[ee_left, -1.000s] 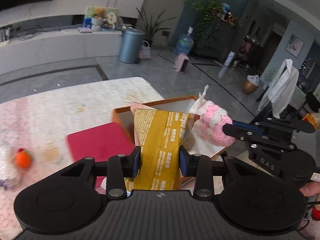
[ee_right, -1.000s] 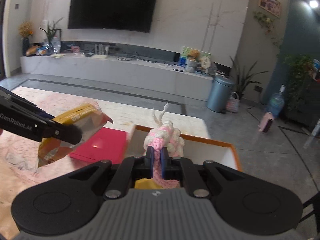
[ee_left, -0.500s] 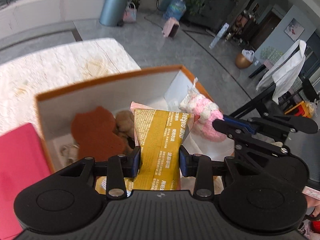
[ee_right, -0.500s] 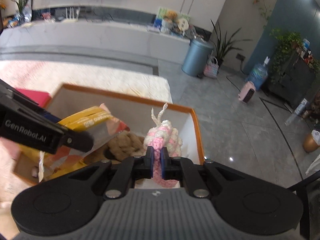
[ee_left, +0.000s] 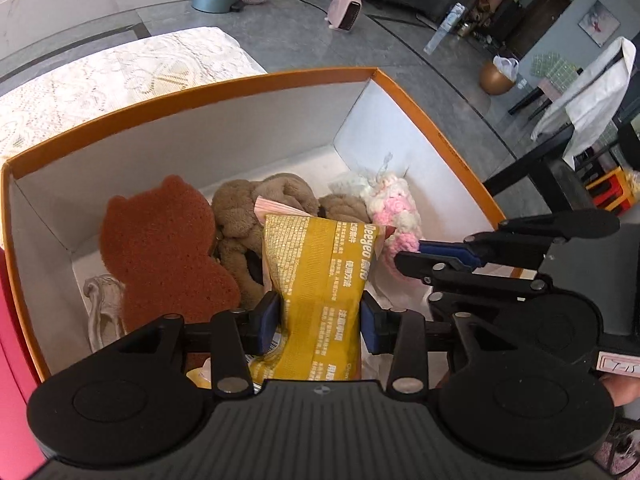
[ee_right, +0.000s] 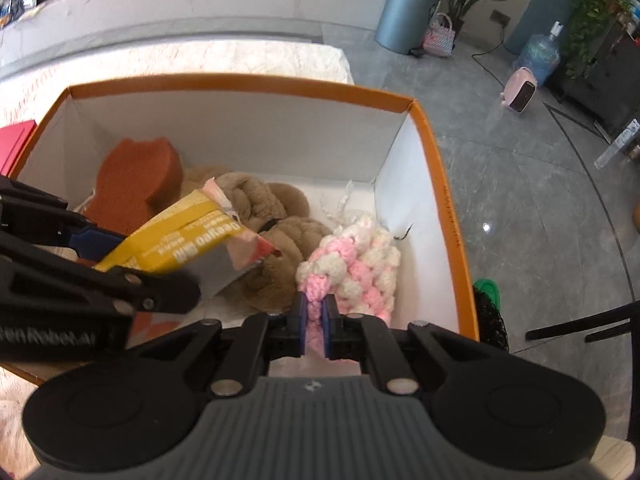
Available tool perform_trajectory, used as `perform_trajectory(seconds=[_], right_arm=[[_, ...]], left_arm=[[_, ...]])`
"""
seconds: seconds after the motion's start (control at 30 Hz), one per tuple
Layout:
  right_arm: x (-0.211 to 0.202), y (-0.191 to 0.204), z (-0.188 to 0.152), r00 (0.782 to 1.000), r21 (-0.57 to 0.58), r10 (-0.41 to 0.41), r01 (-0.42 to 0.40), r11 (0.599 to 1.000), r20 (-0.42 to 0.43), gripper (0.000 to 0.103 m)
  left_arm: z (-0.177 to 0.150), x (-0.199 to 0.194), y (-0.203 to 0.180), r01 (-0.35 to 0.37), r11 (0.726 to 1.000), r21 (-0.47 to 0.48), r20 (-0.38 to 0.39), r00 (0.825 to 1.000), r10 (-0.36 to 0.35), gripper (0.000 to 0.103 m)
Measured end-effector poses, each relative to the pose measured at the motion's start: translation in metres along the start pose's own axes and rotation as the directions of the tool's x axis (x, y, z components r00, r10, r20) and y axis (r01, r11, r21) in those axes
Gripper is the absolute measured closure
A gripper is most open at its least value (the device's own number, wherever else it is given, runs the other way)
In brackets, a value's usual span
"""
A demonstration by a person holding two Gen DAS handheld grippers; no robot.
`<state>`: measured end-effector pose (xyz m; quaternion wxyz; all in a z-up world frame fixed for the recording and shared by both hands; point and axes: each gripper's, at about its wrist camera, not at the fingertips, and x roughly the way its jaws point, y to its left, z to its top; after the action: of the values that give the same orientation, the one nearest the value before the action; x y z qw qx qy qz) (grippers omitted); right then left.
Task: Organize soft objects
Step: 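Carry the snack package and pink crocheted item into the orange box and open both tools, then move both tools back toward the white bundle and orange ball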
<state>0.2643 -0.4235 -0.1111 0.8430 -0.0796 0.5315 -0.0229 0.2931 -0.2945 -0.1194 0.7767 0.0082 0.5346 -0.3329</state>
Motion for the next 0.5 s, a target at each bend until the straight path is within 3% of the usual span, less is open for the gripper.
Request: perform_trajectory(seconds=[0.23,0.37,0.5], right_arm=[[-0.006,-0.005,0.0,1.0,-0.005,0.0,0.0,1.0,0.002,0.081],[-0.017,-0.003,-0.002,0.999,-0.011,0.008,-0.008,1.0,0.031,0.069],[-0.037,0.007,-0.006,0.998,-0.022,0.009,-0.007,1.0,0.065,0.064]], left_arm=[[-0.005,-0.011,0.002,0.024,1.0,0.0,0.013,1.0,-0.024,0.04],[-0.01,-0.029,0.0,0.022,1.0,0.002,0.041,0.999,-0.023,0.04],[-0.018,-0.052,-0.004,0.006,1.0,0.008,0.09,0.996,-0.007,0.04]])
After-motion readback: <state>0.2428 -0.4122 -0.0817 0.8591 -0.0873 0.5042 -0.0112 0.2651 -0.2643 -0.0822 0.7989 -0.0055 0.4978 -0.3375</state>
